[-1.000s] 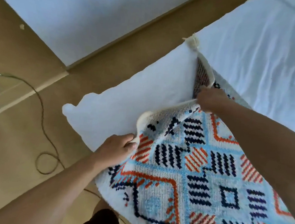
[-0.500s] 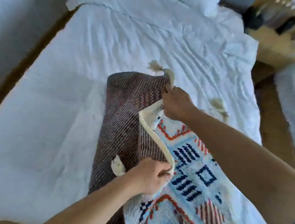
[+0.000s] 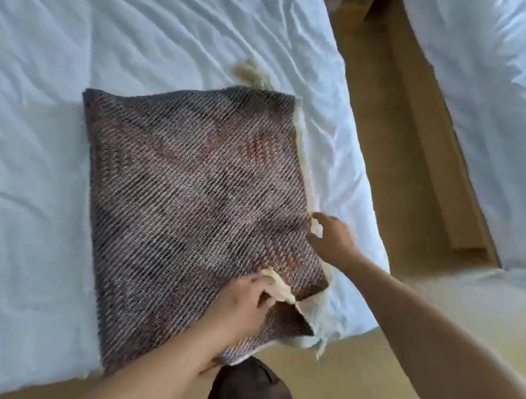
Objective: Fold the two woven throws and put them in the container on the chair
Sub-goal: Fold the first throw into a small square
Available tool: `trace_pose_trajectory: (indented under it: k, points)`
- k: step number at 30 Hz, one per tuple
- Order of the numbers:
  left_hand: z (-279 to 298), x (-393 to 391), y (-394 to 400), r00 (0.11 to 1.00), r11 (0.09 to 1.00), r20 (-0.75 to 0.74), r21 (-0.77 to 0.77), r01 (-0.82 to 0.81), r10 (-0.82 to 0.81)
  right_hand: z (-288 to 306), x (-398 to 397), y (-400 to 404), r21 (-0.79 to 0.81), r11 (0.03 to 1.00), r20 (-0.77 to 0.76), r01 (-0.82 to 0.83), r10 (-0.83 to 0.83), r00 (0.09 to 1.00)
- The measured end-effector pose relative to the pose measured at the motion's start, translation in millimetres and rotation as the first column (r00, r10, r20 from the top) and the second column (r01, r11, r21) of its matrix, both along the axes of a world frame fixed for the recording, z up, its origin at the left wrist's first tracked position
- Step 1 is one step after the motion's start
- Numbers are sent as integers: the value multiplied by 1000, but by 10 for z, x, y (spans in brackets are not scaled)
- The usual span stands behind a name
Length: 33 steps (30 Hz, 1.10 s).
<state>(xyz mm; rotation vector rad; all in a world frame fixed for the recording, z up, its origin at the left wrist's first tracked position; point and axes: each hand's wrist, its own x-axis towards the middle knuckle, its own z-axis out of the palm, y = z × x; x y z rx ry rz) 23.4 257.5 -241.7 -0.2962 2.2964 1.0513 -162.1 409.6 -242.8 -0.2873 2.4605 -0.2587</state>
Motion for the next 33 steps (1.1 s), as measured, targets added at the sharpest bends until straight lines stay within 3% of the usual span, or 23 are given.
trace_pose_trajectory:
  k: [3,5,10,12,13,14,15,17,18,19,20,22,24,25,27,29,31,32,33]
  points:
    - [-381,609,-278,991,970,60,-220,-106,122,-450,645,546,77,966,152,247,-256,955]
    - [-543,1007,-464,986,925,94,-368,-91,135,-614,1016,709,89,962,163,256,-268,950]
    - [-705,1799,-719,968,816,243,-571,93,60,-783,1507,921,90,988,0,-129,129,992]
    - [-743,1986,-739,973,777,230,-616,132,17,-840,1632,1056,-19,1000,-112,-25,22,993]
    - [-771,2047,-740,980,758,197,-643,105,32,-865,1695,1133,-110,983,-159,150,-166,973]
    - [-804,2091,-738,985,742,154,-669,45,79,-896,1752,1218,-221,903,-185,367,-409,894]
    - [-852,2119,-736,983,724,102,-689,-38,150,-899,1782,1289,-330,751,-165,572,-642,749]
    - [-961,2180,-734,951,679,18,-705,-207,309,-957,1838,1415,-386,313,99,868,-921,376]
    - [-1016,2222,-732,919,652,-13,-701,-290,395,-1034,1890,1491,-330,149,251,932,-938,239]
    - [-1076,2266,-734,871,623,-38,-683,-380,489,-1105,1954,1546,-262,99,338,960,-922,187]
    - [-1099,2301,-718,795,580,-60,-650,-491,604,-1163,2030,1578,-221,143,359,965,-908,217]
    - [-1156,2381,-709,539,430,-78,-512,-744,839,-1296,2136,1592,-241,288,297,927,-887,353]
    - [-1164,2432,-713,269,257,6,-310,-915,963,-1333,2136,1544,-318,324,312,891,-852,421]
    - [-1161,2469,-733,160,173,77,-211,-962,984,-1326,2127,1511,-351,292,354,889,-838,415]
    - [-1171,2548,-812,-13,-1,245,-49,-999,970,-1298,2082,1491,-368,112,494,923,-817,296]
    - [-1172,2611,-889,-88,-109,361,38,-993,929,-1316,2048,1543,-320,-47,597,946,-786,162]
    - [-1154,2641,-929,-76,-104,377,53,-993,923,-1326,2026,1602,-305,-40,458,952,-882,110]
    - [-1152,2651,-936,-63,-87,358,52,-995,932,-1314,2017,1628,-314,45,248,948,-960,128]
    - [-1140,2652,-932,-57,-80,338,54,-995,939,-1260,2016,1633,-296,227,-26,928,-973,230]
